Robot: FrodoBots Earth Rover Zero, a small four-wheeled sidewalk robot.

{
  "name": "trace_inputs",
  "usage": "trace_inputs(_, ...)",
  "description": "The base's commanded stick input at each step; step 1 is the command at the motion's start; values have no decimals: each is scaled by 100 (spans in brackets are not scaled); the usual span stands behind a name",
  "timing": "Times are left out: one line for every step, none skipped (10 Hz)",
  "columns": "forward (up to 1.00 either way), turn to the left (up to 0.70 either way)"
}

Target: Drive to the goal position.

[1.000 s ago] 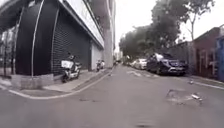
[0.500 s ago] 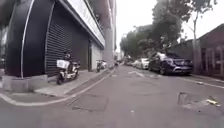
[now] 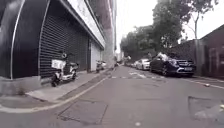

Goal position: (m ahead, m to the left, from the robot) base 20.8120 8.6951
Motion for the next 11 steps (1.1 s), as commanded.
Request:
trace_inputs(45,0)
trace_inputs(45,0)
trace_inputs(45,0)
trace_inputs(45,0)
trace_inputs(45,0)
trace_inputs(45,0)
trace_inputs(45,0)
trace_inputs(45,0)
trace_inputs(45,0)
trace_inputs(45,0)
trace_inputs(45,0)
